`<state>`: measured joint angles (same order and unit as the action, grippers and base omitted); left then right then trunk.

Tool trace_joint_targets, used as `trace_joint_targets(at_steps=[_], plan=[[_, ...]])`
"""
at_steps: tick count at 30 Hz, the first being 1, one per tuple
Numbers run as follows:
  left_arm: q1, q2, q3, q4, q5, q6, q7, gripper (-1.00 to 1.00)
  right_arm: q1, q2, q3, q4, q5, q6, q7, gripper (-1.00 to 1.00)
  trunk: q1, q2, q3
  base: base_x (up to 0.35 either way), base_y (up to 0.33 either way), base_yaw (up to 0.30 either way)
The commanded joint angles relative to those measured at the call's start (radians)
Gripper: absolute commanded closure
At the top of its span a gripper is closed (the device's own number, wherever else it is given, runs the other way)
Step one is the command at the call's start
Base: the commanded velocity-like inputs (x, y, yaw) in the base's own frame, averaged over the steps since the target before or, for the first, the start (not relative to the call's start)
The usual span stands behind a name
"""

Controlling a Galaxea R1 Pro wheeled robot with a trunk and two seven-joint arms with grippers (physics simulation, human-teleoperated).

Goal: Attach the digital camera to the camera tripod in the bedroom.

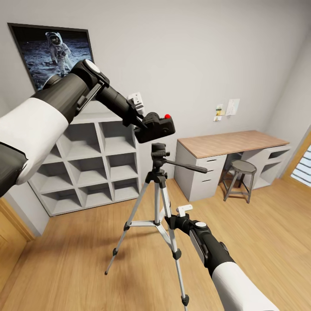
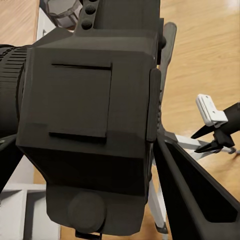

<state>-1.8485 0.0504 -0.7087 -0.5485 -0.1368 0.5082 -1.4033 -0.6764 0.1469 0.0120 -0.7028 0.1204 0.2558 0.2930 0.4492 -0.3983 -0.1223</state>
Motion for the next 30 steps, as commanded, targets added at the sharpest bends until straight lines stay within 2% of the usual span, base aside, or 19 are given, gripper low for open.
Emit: trace_joint_targets(at_steps=[1,9,20,21,27,30], plan=[[-0.001,0.000,-0.003,-0.002,-0.004,0.007,-0.003,1.00,0.000,0.000,-0.003,0.000,0.016,0.005,0.006,1.00,0.001,-0.002,-0.002,0.000,0.000,0.000],[-0.001,-0.026,-0.014,-0.002,-0.011,0.006,0.000,1.00,0.000,0.000,-0.003,0.000,0.017,0.005,0.007,1.00,0.001,-0.002,-0.002,0.000,0.000,0.000],[-0.001,-0.042,-0.045,0.000,-0.015,0.005,0.008,1.00,0.000,0.000,-0.003,0.000,0.019,0.005,0.008,1.00,0.001,-0.002,-0.002,0.000,0.000,0.000],[-0.001,-0.043,-0.048,0.000,-0.015,0.005,0.008,1.00,0.000,0.000,-0.003,0.000,0.113,0.005,0.008,1.00,0.001,-0.002,-0.002,0.000,0.000,0.000],[-0.001,-0.042,-0.053,0.001,-0.018,0.006,0.009,1.00,0.000,0.000,-0.003,0.000,0.113,0.005,0.008,1.00,0.001,-0.002,-0.002,0.000,0.000,0.000],[-0.001,-0.041,-0.054,0.000,-0.039,0.006,0.011,1.00,0.000,0.000,-0.003,0.000,0.113,0.005,0.008,1.00,0.001,-0.002,-0.002,0.000,0.000,0.000]])
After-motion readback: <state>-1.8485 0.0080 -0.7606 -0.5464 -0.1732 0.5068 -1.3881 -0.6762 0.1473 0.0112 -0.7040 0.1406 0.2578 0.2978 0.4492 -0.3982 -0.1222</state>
